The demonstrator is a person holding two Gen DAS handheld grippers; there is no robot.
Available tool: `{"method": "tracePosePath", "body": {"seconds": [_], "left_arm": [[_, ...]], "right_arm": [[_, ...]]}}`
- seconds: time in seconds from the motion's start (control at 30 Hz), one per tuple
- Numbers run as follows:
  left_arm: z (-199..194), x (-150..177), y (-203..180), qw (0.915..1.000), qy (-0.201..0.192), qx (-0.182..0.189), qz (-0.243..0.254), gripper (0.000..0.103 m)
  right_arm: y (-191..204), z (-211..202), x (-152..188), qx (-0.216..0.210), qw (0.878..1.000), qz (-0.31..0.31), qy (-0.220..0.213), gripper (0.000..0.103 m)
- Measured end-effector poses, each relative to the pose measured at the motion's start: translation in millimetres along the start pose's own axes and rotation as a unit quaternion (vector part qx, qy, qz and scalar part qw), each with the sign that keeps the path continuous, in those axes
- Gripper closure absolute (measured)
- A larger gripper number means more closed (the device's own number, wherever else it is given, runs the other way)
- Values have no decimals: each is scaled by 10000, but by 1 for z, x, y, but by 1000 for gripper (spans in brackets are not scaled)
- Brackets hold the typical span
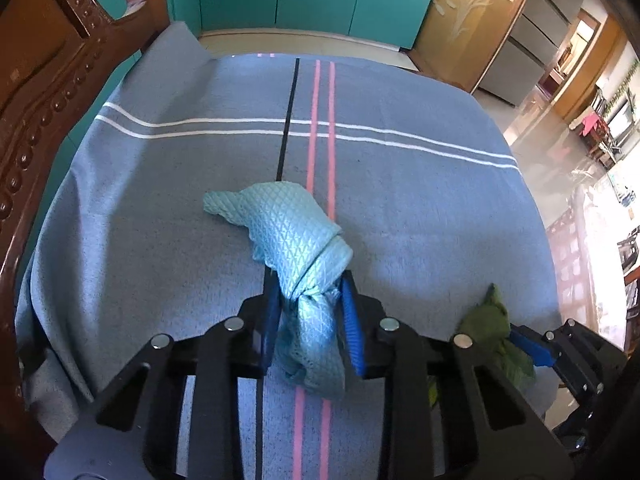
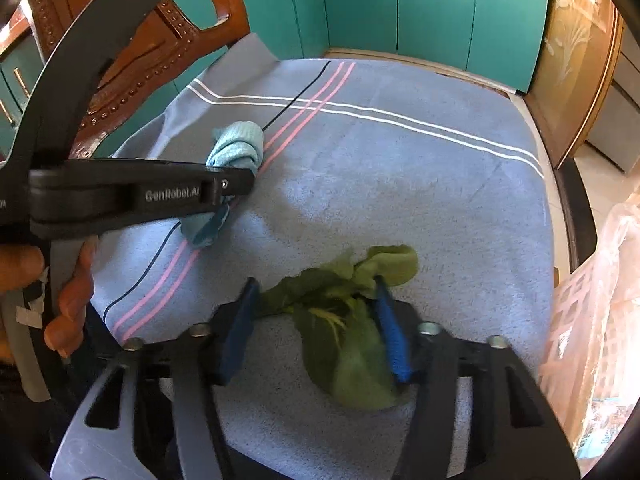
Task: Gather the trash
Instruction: 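Grasp the light blue cloth with the left tool while the right tool grasps the green leaves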
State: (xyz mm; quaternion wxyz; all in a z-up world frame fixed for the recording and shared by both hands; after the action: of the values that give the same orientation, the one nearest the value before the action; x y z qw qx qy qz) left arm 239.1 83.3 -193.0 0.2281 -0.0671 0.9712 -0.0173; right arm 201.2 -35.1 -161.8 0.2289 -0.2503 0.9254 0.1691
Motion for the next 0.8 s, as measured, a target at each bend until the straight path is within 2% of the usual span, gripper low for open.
{"method": "tracePosePath", "body": {"seconds": [0.13,0.2,0.3,0.37,0.5,0.6,0.77,0.8], "left_arm": [[-5,3,3,9999,27,75,-83,73],[-7,6,3,9999,31,81,-86,73],[-11,8,2,10000,0,-4,-43,73],[-9,4,4,10000,-21,-34,-40,72],[-8,2,6,10000,-44,-63,-47,62],[-5,2,5,9999,-33,-118,1,57],[0,3,0,9997,-31,-205,98,57],[1,2,-1,9996,-42,-235,119,60]], "right_arm": [[-6,-6,-3,-115,9999,96,-22,79],[-9,-11,-5,-190,9997,145,-64,82],[-14,-18,-10,-57,9997,197,-161,82],[-19,-19,-12,49,9993,315,-180,80],[-25,-13,-14,137,9986,498,-149,48],[-21,-2,-14,248,9989,388,-23,45],[-16,6,-13,396,9989,258,1,45],[-15,6,-13,405,9989,235,-15,45]]}}
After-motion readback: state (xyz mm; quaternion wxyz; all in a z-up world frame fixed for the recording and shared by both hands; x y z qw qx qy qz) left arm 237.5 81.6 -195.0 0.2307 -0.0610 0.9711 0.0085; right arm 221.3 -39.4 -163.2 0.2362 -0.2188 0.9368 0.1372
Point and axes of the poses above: each gripper's, at about its wrist camera, not at the fingertips, and z roughly the way its jaws point, y to its left, x to its underside, the point moved 1 cm from there along z, roughly the way its jaws point, and after that the axes turned 5 degrees about -x, right-handed, at the moved point
